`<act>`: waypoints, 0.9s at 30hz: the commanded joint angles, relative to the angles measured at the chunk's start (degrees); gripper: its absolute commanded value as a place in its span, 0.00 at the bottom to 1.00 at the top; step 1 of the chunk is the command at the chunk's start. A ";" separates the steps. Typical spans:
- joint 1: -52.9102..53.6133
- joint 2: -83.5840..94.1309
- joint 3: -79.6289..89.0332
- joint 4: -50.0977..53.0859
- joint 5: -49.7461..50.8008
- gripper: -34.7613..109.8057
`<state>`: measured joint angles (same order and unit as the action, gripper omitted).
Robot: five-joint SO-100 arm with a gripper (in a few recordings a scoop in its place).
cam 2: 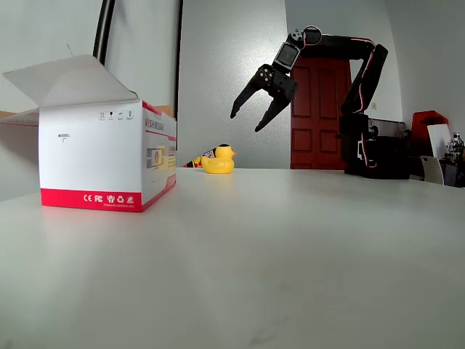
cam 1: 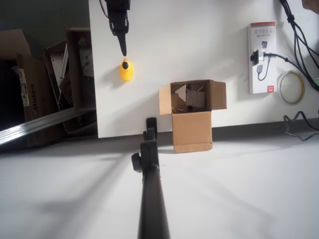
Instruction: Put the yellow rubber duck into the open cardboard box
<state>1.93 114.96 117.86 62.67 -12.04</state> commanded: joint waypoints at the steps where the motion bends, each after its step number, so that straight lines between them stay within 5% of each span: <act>1: -0.70 -3.25 -3.96 -0.62 0.53 0.42; 27: -1.14 -17.58 -8.79 -8.88 0.18 0.43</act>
<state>0.35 97.65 111.97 54.49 -11.51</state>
